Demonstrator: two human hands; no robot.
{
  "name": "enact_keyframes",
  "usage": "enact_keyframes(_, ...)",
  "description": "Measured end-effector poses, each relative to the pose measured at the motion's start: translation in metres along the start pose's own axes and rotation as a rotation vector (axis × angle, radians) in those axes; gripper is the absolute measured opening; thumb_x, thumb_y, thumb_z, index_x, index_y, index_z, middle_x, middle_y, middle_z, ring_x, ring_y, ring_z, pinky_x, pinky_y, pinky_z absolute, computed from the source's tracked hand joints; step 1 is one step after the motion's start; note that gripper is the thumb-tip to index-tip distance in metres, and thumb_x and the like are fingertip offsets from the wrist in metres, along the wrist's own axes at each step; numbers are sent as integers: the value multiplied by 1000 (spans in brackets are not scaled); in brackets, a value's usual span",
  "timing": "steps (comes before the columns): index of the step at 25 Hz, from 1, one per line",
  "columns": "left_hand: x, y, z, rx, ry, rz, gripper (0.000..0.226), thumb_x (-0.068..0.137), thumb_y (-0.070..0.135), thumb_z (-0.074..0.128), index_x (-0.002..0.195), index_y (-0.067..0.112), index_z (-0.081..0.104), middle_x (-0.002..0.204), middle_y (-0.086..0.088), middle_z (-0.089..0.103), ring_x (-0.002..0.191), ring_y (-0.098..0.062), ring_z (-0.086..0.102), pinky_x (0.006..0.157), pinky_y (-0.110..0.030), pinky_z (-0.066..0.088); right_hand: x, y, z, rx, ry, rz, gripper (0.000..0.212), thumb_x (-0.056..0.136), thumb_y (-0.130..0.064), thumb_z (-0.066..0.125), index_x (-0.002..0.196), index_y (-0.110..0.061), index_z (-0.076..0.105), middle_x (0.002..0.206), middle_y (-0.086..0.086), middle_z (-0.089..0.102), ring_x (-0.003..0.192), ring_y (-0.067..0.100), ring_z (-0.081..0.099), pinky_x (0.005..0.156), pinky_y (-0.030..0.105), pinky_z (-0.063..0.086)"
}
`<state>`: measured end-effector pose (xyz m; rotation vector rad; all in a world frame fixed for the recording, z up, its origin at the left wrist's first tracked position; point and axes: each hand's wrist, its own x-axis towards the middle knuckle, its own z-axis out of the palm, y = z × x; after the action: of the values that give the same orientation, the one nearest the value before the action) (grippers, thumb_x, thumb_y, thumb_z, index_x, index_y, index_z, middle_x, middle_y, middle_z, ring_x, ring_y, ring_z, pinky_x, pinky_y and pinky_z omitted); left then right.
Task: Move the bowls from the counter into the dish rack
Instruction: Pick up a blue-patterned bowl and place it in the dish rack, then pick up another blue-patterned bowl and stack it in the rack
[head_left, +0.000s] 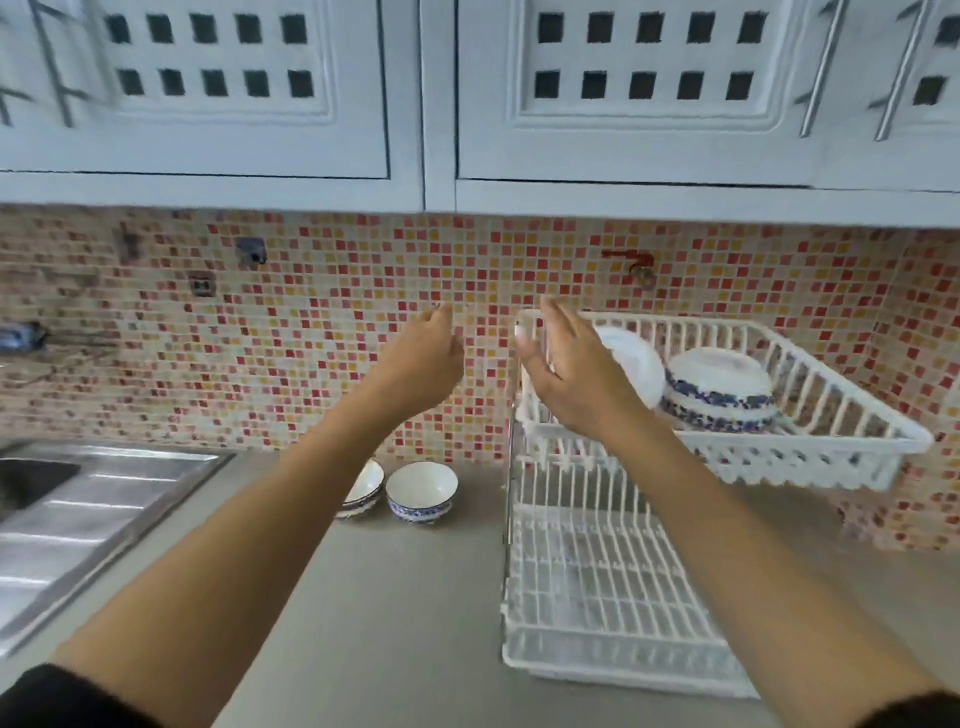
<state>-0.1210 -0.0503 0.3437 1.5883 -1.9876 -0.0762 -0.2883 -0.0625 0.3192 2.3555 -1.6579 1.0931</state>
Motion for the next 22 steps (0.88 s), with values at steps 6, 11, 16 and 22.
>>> enact_keyframes(6, -32, -129, 27, 58, -177, -203, 50, 101, 24, 31, 146, 2, 27, 144, -22, 43, 131, -37, 44, 105, -43, 38, -14, -72, 120, 103, -163, 153, 63, 98, -27, 38, 150, -5, 11, 160, 10, 12, 147, 23, 12, 118, 33, 13)
enact_keyframes(11, -60, -182, 78, 111, -334, -251, 39, 100, 10, 32, 136, -4, 39, 136, -27, 45, 126, -40, 43, 103, -47, 39, -29, -66, 205, 115, -280, 383, 60, 97, -25, 40, 149, -6, 16, 156, 13, 23, 142, 29, 25, 114, 38, 25)
enact_keyframes(16, -53, -232, 135, -16, -353, -408, 34, 99, 17, 32, 122, -4, 46, 125, -27, 54, 116, -42, 52, 94, -43, 42, -28, -29, 272, 125, -300, 591, 55, 95, -30, 42, 141, -2, 31, 141, 18, 42, 129, 33, 41, 102, 40, 38)
enact_keyframes(22, -2, -270, 198, -46, -458, -472, 39, 99, 23, 32, 126, -3, 42, 131, -25, 50, 120, -41, 49, 97, -41, 40, 5, 28, 350, 57, -312, 709, 52, 95, -32, 45, 136, -1, 37, 137, 18, 45, 127, 34, 42, 99, 41, 40)
